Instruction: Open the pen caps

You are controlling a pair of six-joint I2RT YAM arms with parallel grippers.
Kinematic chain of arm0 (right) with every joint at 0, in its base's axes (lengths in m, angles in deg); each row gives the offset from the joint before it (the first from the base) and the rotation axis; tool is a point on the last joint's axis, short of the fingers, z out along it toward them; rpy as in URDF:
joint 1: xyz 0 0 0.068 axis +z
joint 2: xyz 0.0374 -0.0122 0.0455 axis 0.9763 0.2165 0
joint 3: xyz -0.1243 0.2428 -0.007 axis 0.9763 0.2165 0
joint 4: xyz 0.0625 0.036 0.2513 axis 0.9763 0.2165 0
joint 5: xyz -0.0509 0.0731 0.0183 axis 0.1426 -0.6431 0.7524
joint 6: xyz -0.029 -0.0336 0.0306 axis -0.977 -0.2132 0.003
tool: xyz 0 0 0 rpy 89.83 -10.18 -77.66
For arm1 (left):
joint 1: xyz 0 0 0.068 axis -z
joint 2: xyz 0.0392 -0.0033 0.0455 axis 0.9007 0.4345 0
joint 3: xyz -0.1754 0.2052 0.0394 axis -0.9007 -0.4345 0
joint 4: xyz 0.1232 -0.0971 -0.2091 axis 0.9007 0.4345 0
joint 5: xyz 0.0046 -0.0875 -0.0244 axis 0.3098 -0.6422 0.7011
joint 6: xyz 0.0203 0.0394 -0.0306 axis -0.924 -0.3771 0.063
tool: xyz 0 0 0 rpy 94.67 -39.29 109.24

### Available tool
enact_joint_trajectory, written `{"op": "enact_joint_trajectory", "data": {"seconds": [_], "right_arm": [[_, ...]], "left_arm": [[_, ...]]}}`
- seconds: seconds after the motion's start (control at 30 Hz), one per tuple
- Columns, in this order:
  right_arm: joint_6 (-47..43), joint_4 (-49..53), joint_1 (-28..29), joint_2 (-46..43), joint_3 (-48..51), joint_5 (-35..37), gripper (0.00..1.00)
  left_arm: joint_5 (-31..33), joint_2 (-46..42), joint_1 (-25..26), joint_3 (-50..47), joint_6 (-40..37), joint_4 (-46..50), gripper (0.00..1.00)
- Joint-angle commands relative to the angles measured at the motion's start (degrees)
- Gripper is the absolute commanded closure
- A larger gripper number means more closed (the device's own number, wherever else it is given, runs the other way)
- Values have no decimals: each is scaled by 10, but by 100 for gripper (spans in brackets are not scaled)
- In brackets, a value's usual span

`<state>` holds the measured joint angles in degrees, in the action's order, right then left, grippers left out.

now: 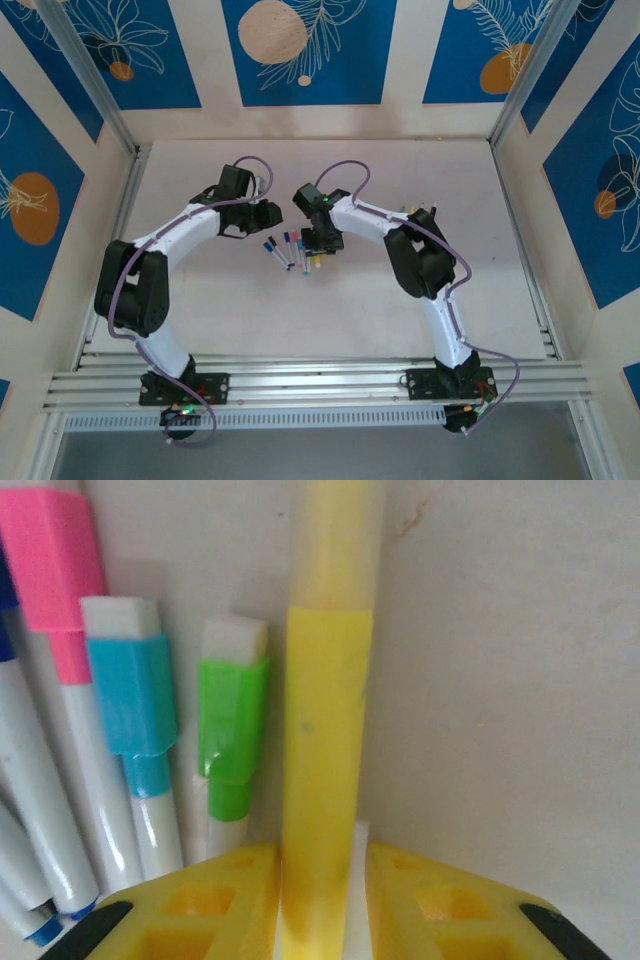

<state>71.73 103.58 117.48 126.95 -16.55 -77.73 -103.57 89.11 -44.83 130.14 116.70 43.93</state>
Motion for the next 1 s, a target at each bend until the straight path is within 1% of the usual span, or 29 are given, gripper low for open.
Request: {"op": "enact_joint_trajectory", "data": {"seconds": [0.0, 0.27, 0.37, 0.43, 0.57, 0.7, 0.77, 0.83, 0.87, 0.97], "right_arm": [[-5, 50, 0, 30, -26, 38, 72], [-6, 68, -5, 62, -37, 64, 73], [-3, 68, -11, 62, -26, 74, 78], [-4, 65, -16, 61, -17, 79, 78], [-15, 73, -27, 61, 1, 112, 81], [-29, 72, -41, 55, 30, 133, 87], [-31, 70, -47, 52, 40, 136, 93], [-29, 71, -51, 49, 47, 141, 96], [-28, 73, -53, 47, 48, 143, 100], [-35, 65, -57, 28, 54, 143, 100]], "left_arm": [[-10, 9, 0, 12, -1, -2, 72], [-10, 13, 0, 12, -1, -3, 72], [-12, 15, 0, 17, -1, 1, 72], [-14, 14, 0, 21, 0, 5, 72], [-11, 12, 1, 23, 0, 7, 72], [-13, 14, 1, 18, 4, 1, 72], [-14, 15, 1, 16, 6, -2, 72], [-16, 16, 1, 15, 7, -4, 72], [-16, 17, 1, 15, 9, -4, 72], [-17, 17, 2, 16, 10, -5, 72]]}}
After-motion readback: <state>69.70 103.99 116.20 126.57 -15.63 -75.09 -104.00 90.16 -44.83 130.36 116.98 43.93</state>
